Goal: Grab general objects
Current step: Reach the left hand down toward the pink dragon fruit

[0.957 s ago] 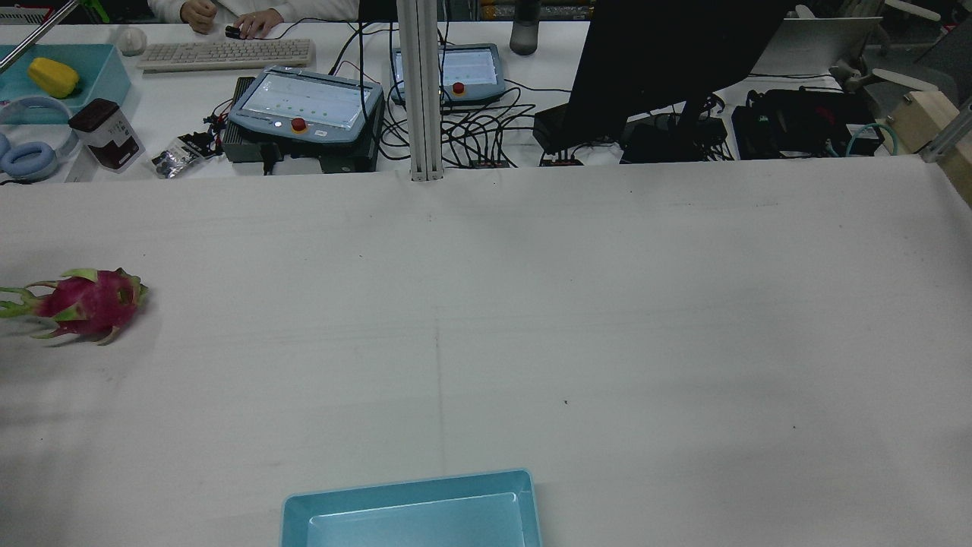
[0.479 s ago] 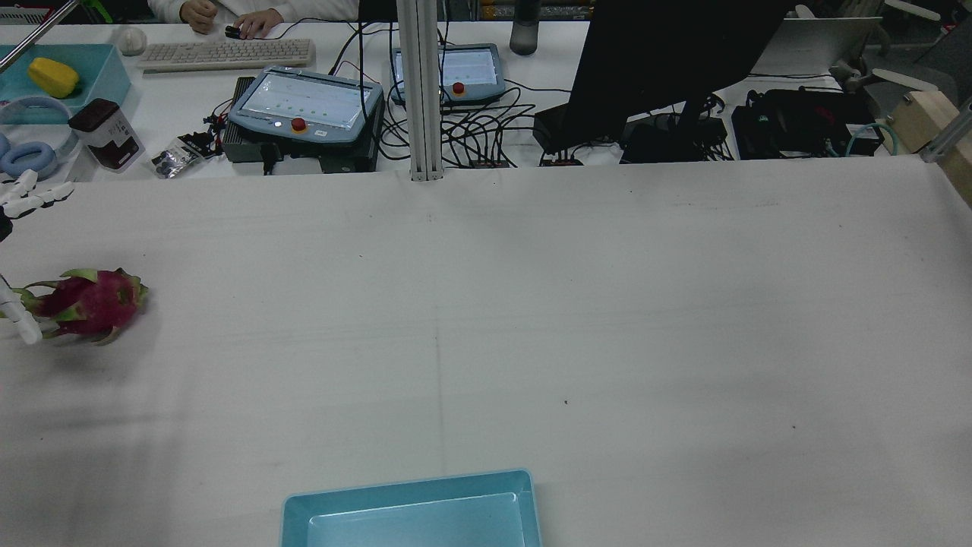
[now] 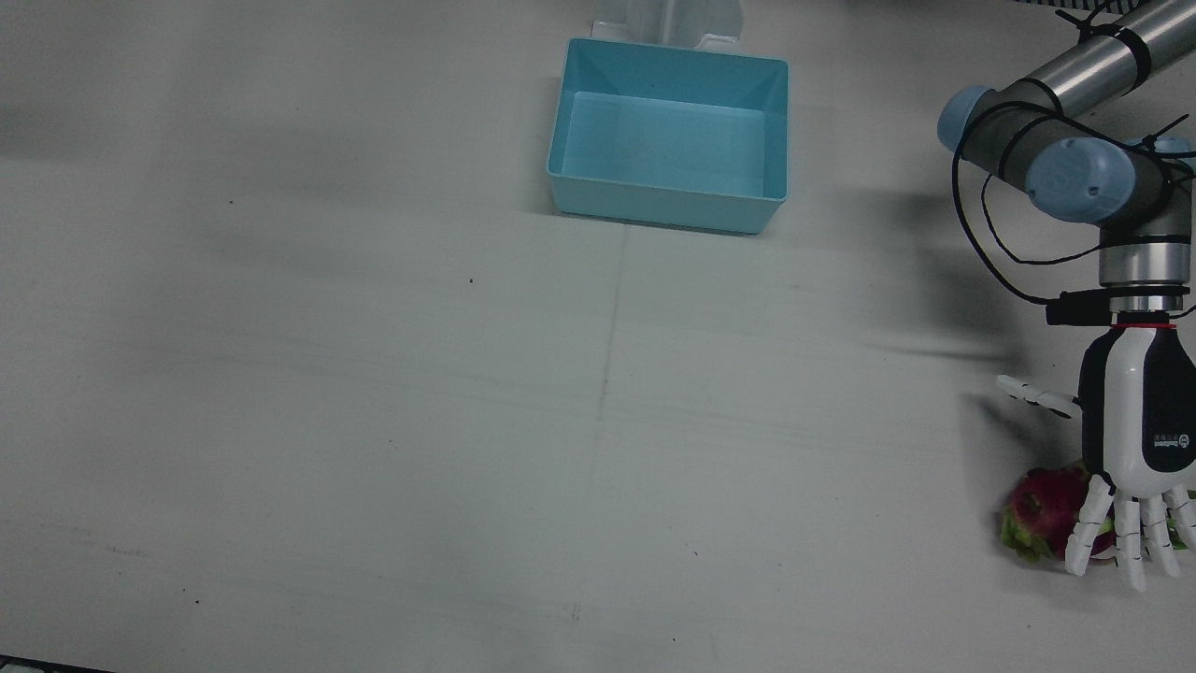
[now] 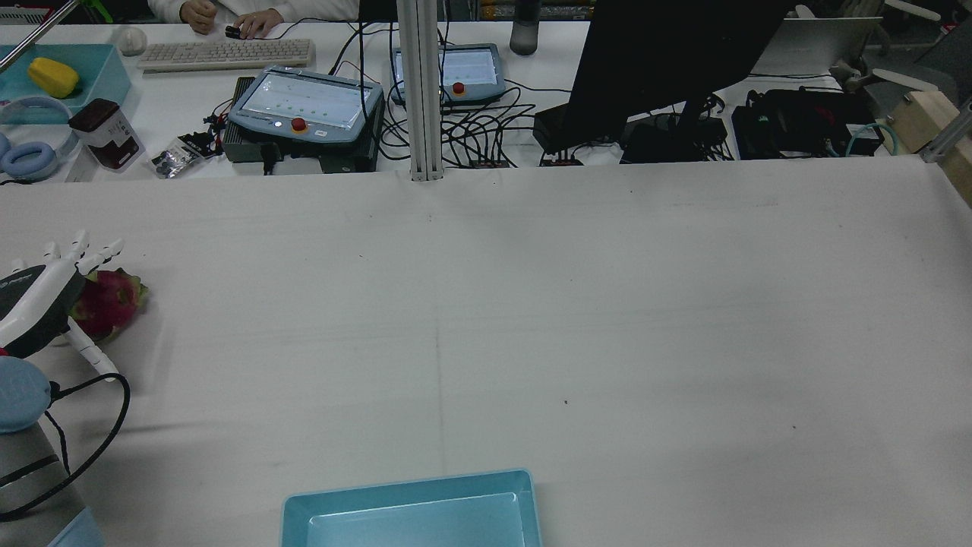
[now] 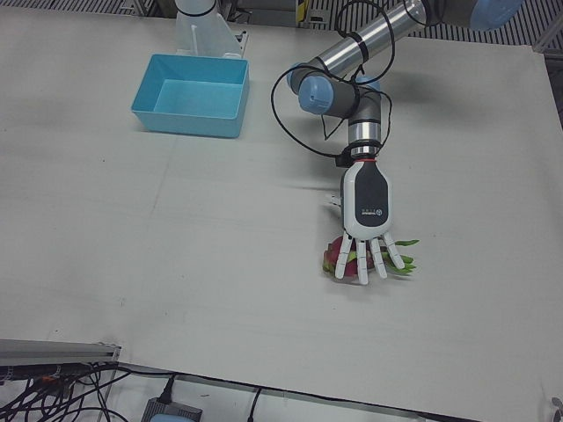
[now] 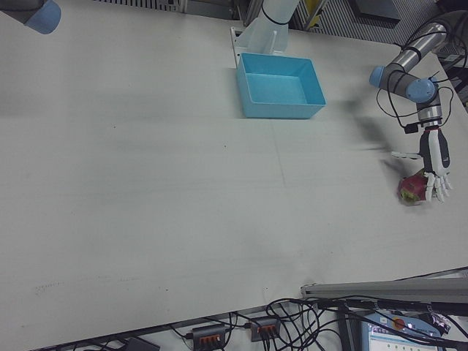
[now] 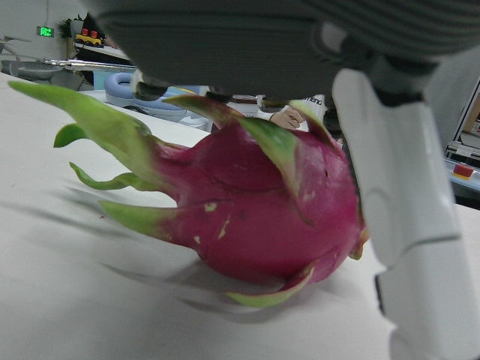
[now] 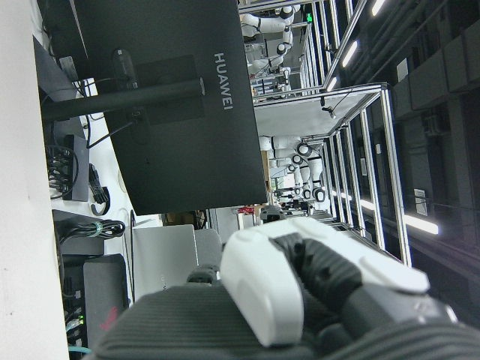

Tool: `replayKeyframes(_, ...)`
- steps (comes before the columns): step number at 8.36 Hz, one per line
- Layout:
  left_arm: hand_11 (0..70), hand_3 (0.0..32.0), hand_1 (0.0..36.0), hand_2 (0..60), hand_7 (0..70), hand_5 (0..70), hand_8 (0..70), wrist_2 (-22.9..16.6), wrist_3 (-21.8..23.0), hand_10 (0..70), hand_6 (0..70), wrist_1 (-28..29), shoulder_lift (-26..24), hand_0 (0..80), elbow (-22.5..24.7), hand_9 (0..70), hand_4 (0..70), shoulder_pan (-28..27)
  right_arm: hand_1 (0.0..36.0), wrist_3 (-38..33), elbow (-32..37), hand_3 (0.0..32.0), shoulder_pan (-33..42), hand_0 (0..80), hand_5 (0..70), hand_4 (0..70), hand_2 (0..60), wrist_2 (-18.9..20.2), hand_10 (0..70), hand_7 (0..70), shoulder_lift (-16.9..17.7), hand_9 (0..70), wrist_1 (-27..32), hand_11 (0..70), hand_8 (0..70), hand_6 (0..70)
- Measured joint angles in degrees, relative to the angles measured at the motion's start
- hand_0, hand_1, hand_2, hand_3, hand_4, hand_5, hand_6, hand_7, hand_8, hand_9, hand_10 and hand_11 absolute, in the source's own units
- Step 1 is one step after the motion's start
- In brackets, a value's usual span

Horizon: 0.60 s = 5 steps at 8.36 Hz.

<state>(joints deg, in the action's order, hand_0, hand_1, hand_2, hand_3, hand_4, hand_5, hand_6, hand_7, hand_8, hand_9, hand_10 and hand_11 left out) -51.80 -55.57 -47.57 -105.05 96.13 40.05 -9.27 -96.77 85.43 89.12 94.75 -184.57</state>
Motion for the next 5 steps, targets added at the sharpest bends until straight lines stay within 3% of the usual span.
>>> replayKeyframes(2, 1.7, 22.2, 22.7, 0.0, 0.0, 0.0, 0.0, 1.5, 2.5, 0.0, 0.0, -5.8, -2.6, 59.1, -0.7, 0.0, 0.0, 0.0, 0.0, 0.0, 0.0, 0.0, 0.0, 0.0, 0.0, 0.0, 0.0, 0.0, 0.0, 0.0, 0.0, 0.0, 0.0, 0.0, 0.0, 0.0)
replayKeyframes(4, 2.0, 21.4, 22.1, 0.0, 0.0, 0.0, 0.0, 3.7, 5.6, 0.0, 0.0, -10.5, -4.8, 58.2, -0.7, 0.0, 0.0, -0.1, 0.0, 0.0, 0.0, 0.0, 0.0, 0.0, 0.0, 0.0, 0.0, 0.0, 0.0, 0.0, 0.0, 0.0, 0.0, 0.0, 0.0, 0.0)
replayKeyframes(5, 2.5, 18.6, 22.0, 0.0, 0.0, 0.0, 0.0, 4.1, 6.2, 0.0, 0.0, -11.4, -5.5, 58.2, -1.2, 0.0, 0.0, -0.1, 0.0, 0.0, 0.0, 0.0, 0.0, 0.0, 0.0, 0.0, 0.0, 0.0, 0.0, 0.0, 0.0, 0.0, 0.0, 0.0, 0.0, 0.0)
